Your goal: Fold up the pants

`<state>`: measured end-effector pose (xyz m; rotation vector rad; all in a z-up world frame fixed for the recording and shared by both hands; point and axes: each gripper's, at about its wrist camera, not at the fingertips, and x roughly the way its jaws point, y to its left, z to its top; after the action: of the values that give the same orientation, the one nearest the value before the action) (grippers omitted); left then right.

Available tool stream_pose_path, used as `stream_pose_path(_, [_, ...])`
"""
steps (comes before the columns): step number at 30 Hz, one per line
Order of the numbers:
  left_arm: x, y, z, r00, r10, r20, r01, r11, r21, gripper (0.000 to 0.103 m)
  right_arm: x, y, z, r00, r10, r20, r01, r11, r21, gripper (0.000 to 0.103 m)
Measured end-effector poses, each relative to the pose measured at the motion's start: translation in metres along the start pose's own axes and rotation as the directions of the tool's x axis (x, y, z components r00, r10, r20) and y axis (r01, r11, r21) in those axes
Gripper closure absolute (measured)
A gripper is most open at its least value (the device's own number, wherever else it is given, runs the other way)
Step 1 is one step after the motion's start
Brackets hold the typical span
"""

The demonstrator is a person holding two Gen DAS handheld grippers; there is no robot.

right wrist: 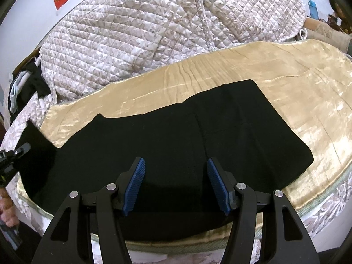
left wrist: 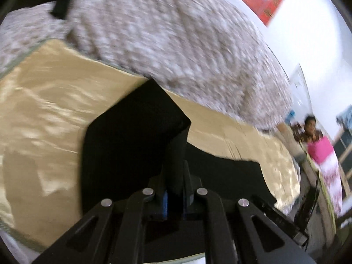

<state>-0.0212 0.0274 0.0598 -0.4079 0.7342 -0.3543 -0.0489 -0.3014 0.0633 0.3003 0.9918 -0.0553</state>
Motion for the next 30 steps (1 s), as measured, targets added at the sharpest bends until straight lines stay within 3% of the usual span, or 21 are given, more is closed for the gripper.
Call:
stream_pose_path(7, [0.055,-0.022,-0.045,0.982,-0.032,-0.185,0.041,0.998,0.046,0.093,0.0,-0.004,-0.001,1.0,0.013,-0.013,-0.013,1.0,0.022,0.044])
stream_pose_path(11, [0.053,-0.02,-0.053,0.978,-0.049,-0.204,0.063,0.996,0.06,0.092,0.001,-0.001,-0.002,1.0,0.025,-0.012,-0.025,0.999,0.02,0.044])
stream_pose_path(16, [0.029,-0.017,-0.046,0.965,-0.138,-0.221,0.153,0.987,0.049,0.067,0.001,0.015,-0.003,0.996,0.091,-0.008,-0.091,0.996,-0.008,0.044])
stream_pose_path(19, [0.008,-0.015,-0.034,0.971,-0.154,-0.185,0.172,0.981,0.085,0.061,0.006,0.03,-0.001,0.986,0.164,-0.03,-0.165,0.986,-0.032,0.044])
stream_pose_path(23, [-0.001,0.004,0.001,0.995,0.012,-0.102,0.001,0.991,0.132,0.06,0.018,0.058,0.001,0.952,0.289,-0.098,-0.296,0.954,-0.056,0.044])
stream_pose_path(25, [0.0,0.021,0.016,0.993,0.094,-0.069,-0.084,0.987,0.137,0.06,0.03,0.079,0.004,0.92,0.361,-0.149,-0.374,0.925,-0.068,0.044])
stream_pose_path(27, [0.003,0.038,0.024,0.987,0.148,-0.057,-0.14,0.983,0.116,0.06,0.048,0.097,0.006,0.903,0.38,-0.2,-0.402,0.912,-0.084,0.044])
stream_pose_path(30, [0.008,0.064,0.022,0.982,0.18,-0.056,-0.177,0.983,0.051,0.06,0.078,0.111,0.008,0.88,0.387,-0.275,-0.421,0.904,-0.074,0.044])
